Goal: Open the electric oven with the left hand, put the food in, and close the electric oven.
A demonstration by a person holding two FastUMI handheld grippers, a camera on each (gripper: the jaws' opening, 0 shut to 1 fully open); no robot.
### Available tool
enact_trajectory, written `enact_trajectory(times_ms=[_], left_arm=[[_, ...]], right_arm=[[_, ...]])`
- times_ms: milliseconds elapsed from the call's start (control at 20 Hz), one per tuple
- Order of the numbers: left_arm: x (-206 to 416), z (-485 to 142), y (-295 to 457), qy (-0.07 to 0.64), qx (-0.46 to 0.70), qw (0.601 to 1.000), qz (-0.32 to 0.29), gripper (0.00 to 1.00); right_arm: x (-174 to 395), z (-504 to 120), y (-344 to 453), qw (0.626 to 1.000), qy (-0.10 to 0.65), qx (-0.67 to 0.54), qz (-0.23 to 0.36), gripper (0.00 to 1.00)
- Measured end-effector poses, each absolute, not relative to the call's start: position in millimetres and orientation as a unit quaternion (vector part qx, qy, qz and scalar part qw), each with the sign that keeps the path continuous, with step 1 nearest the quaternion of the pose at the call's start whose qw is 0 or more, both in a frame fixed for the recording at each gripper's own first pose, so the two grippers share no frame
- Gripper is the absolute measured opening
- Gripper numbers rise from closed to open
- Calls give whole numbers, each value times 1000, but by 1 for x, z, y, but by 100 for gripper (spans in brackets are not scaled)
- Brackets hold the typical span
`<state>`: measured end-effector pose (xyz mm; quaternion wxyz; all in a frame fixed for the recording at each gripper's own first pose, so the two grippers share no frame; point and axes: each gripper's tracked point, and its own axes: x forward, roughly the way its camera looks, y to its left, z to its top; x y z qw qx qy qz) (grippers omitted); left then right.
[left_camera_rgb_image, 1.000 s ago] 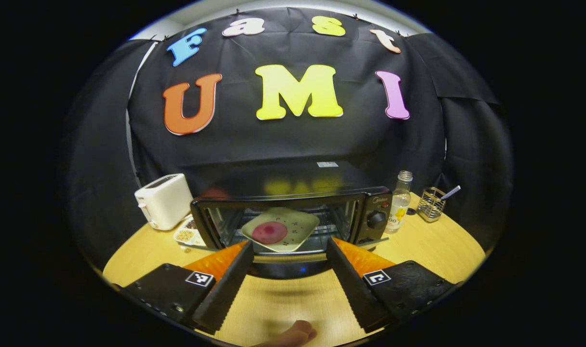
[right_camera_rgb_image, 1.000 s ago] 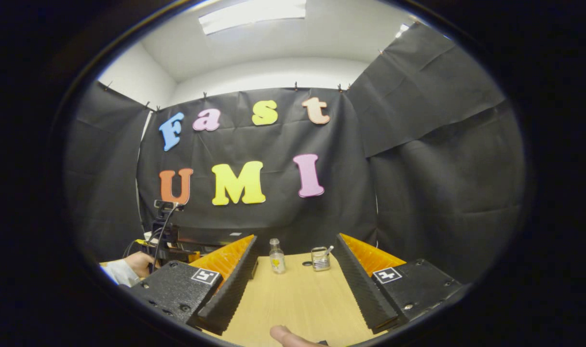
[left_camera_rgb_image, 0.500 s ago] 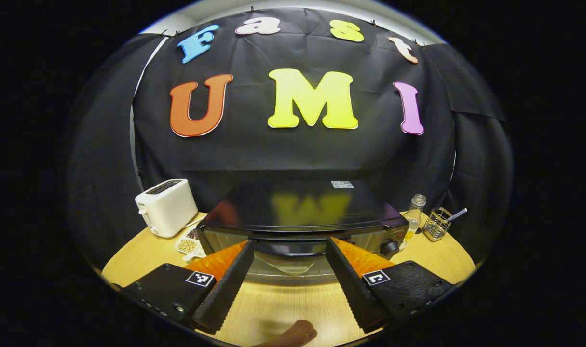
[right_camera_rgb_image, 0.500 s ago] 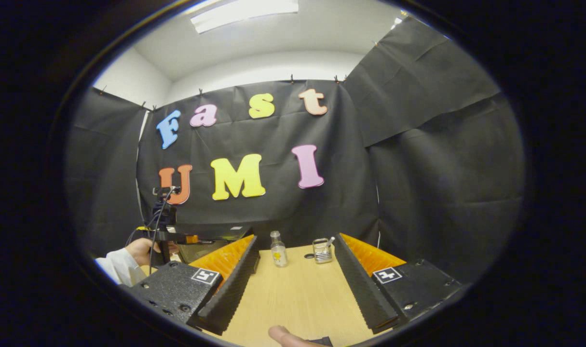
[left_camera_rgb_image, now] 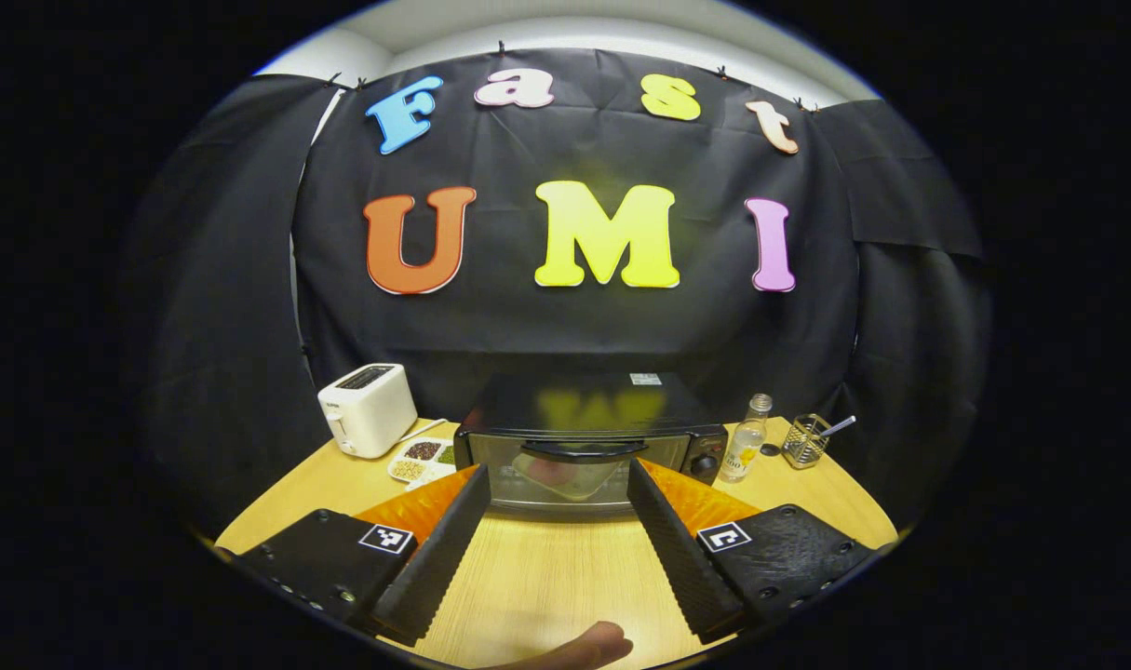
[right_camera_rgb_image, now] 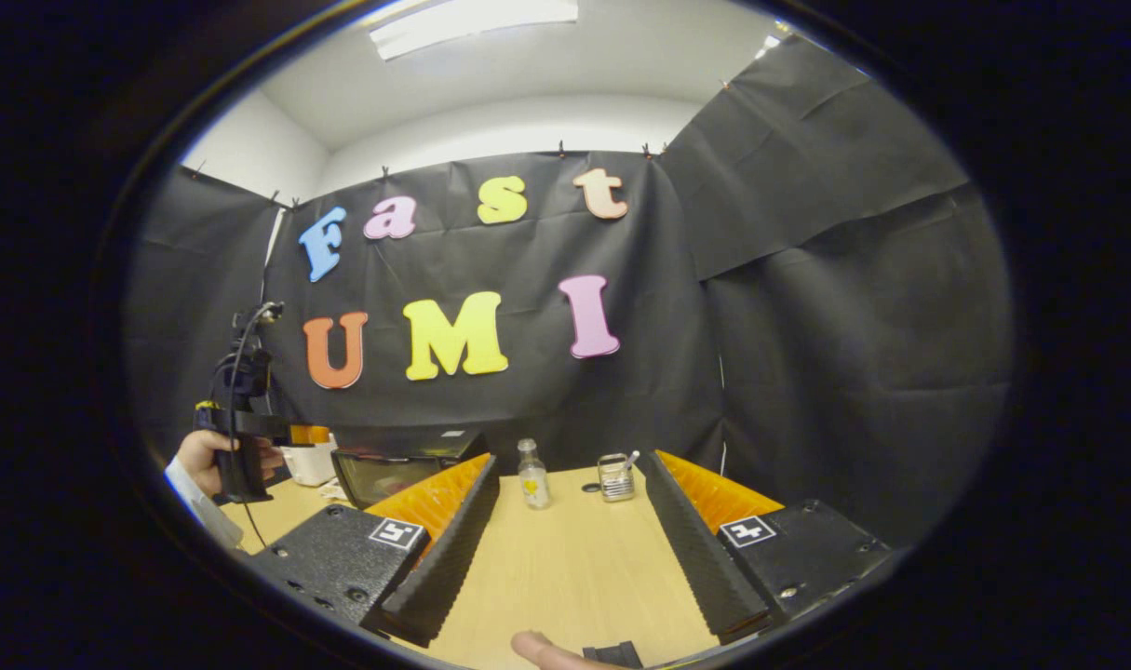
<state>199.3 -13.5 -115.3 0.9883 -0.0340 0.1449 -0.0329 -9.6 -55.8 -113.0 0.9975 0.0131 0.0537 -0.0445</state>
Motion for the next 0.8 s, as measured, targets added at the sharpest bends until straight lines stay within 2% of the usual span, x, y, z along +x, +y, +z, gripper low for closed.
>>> enact_trajectory(times_ms=[100, 150, 200, 250, 300, 450, 550, 600, 650, 700, 800], left_arm=[[170, -95, -10, 128, -32, 991, -31, 95], [155, -86, -7, 116, -25, 992, -29, 95], [140, -77, -4, 106, -18, 994, -23, 95], [129, -69, 3, 94, -15, 995, -12, 95], [118, -62, 10, 82, -10, 997, -1, 95], [79, -52, 25, 60, 0, 998, 21, 96], [53, -52, 31, 46, 3, 999, 28, 96], [44, -56, 33, 43, 5, 999, 29, 96], [31, -62, 38, 41, 3, 999, 35, 96], [20, -65, 42, 38, 3, 998, 41, 96], [3, -65, 45, 24, 5, 998, 50, 96]], right_arm=[[-16, -105, -49, 998, 49, 9, -44, 100], [-18, -101, -42, 998, 47, 15, -35, 96], [-21, -97, -32, 998, 45, 23, -23, 100], [-23, -94, -25, 999, 44, 28, -14, 100], [-25, -95, -25, 998, 45, 29, -11, 96], [-26, -90, -22, 999, 43, 23, -18, 95], [-26, -87, -11, 999, 41, 18, -11, 95], [-28, -86, -8, 999, 39, 15, -7, 100], [-29, -85, -7, 999, 37, 13, -7, 100], [-31, -85, -7, 999, 36, 12, -8, 95], [-30, -85, -1, 999, 35, 13, -6, 95]])
